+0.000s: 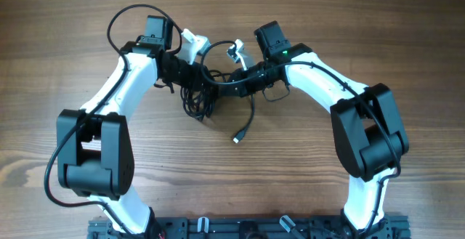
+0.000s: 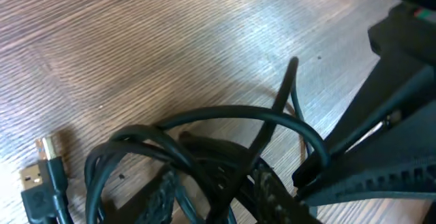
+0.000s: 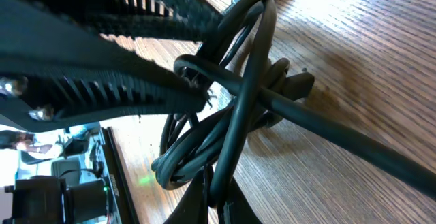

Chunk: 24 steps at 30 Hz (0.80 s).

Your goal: Untangle cables

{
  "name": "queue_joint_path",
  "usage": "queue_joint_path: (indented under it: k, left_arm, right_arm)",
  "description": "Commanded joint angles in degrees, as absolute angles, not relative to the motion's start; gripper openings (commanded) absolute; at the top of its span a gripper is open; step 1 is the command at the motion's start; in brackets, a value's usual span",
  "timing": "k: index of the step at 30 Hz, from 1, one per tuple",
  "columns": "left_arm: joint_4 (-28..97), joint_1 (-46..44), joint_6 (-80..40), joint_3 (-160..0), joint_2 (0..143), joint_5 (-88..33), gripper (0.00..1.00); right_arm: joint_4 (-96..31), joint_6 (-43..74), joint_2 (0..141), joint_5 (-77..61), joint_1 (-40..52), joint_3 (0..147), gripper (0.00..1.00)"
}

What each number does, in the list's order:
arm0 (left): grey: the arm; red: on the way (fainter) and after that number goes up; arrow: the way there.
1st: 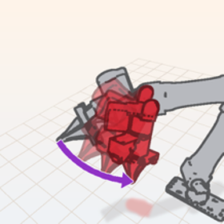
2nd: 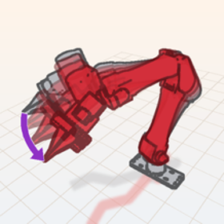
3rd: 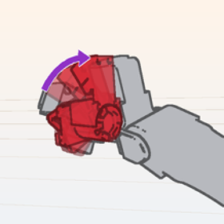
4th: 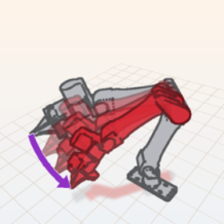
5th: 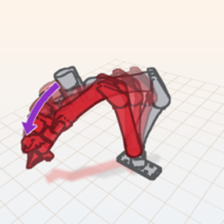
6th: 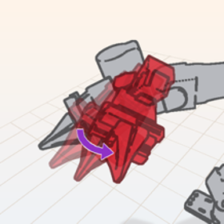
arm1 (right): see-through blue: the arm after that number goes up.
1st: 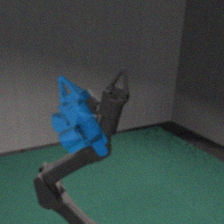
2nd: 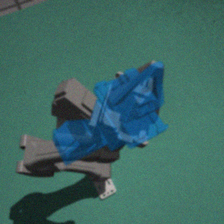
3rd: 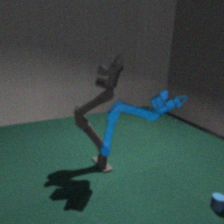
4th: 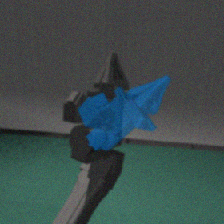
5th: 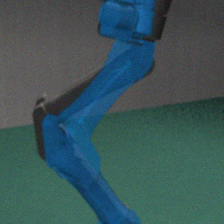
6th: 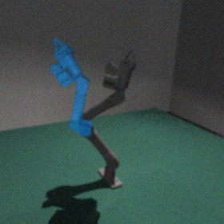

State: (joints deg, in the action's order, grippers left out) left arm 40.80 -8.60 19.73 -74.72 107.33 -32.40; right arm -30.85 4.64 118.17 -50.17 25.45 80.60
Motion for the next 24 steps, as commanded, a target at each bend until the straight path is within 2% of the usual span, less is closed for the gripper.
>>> queue_joint_path:
  k: [1,13,24]
  left_arm:
    - [40.9,-8.9,23.6,-75.0,105.8,-33.6,0.38]
    - [39.2,-8.9,23.6,-75.0,105.8,-41.1,0.4]
    - [38.2,-11.2,23.6,-75.0,105.8,-38.7,0.39]
  right_arm:
    - [-30.5,3.6,119.1,-53.1,25.9,80.2,0.04]
    - [-30.5,3.6,119.1,-54.2,25.9,80.2,0.04]
    - [-30.5,3.6,119.1,-54.2,25.9,80.2,0.04]
